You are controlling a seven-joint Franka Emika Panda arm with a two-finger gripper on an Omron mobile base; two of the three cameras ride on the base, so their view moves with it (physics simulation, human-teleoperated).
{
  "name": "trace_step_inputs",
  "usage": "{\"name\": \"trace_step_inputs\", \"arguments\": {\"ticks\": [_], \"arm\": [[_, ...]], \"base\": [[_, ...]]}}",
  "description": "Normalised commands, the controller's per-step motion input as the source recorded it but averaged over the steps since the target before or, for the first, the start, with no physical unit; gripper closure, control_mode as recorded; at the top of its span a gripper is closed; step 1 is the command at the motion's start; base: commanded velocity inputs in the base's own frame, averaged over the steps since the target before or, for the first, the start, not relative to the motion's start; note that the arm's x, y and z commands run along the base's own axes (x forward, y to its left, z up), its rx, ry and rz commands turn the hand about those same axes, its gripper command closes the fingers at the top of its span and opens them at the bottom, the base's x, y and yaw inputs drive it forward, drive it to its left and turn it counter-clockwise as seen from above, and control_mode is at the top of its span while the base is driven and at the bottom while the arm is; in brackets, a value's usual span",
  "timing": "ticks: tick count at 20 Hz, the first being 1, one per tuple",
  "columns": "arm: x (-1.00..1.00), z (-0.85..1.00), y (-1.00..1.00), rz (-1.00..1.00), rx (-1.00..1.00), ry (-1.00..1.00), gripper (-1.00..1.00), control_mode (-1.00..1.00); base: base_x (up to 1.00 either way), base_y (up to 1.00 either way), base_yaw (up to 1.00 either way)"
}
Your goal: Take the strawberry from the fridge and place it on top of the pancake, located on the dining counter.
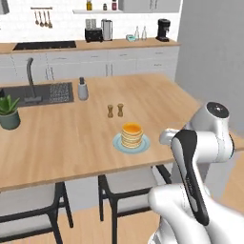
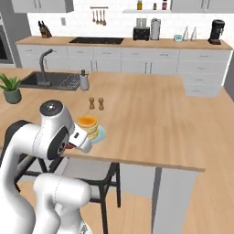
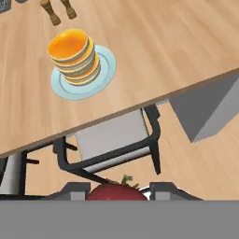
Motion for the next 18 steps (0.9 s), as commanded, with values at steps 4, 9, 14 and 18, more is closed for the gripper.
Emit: {"name": "trace_step_inputs", "arguments": {"ticks": [4, 9, 14, 18], "arm": [[0.00, 0.00, 0.00, 0.00, 0.00, 0.00, 1.00, 1.00], [0.80, 0.29, -0.03, 0.13, 0.04, 0.03, 1.00, -1.00], [0.86, 0.47, 0.07, 0.12, 0.00, 0.14, 1.00, -1.00], [0.82, 0.13, 0.20, 0.06, -0.05, 0.27, 1.00, -1.00]], "base": [[0.56, -0.54, 0.41], [0.19, -0.07, 0.05], [0.00, 0.00, 0.00], [0.00, 0.00, 0.00]]}}
